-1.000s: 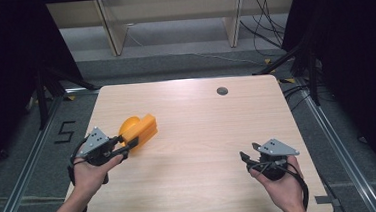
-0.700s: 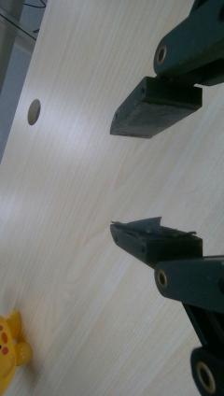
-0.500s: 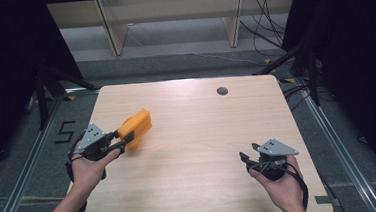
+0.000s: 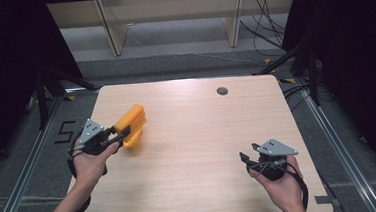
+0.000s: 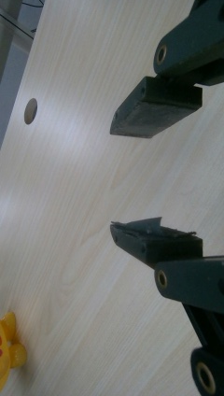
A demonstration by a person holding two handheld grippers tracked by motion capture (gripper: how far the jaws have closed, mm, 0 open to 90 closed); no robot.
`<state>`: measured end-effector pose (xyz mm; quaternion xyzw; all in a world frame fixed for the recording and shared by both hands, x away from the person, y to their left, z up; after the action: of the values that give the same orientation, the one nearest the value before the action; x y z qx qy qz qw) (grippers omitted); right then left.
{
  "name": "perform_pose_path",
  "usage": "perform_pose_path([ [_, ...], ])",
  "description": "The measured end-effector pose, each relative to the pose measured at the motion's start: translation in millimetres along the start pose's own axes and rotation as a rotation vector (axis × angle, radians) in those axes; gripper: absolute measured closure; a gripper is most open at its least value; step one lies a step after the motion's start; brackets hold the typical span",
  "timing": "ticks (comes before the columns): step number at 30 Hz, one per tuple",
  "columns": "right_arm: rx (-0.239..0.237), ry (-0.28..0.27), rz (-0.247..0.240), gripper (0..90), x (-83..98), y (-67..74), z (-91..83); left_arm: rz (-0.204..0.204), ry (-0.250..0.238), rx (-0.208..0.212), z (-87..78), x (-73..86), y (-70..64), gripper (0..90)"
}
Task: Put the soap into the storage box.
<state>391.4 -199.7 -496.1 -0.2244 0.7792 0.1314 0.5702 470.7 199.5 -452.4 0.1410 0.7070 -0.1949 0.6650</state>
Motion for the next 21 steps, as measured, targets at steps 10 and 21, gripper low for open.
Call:
perform_pose_path([
  [10,-0.005,0.008,-0.012,45.6,1.1,0.8,1.2,-0.029,-0.012,-0.233,16.9,9.1,20.7,60.8],
  [21,-0.003,0.011,-0.034,45.7,1.9,-1.6,0.9,-0.008,-0.103,-0.331,14.2,1.7,25.9,60.7],
])
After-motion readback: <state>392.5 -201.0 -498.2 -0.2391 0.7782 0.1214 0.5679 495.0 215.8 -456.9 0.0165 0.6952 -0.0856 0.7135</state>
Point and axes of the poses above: each handheld gripper's, and its own axes: z roughly forward along the jaws, x roughly out of its underside, y roughly to its left, the point moved 9 cm from there along z, roughly forward along the jaws, and after that the axes turned 15 degrees about -y, right-handed, at the moved point
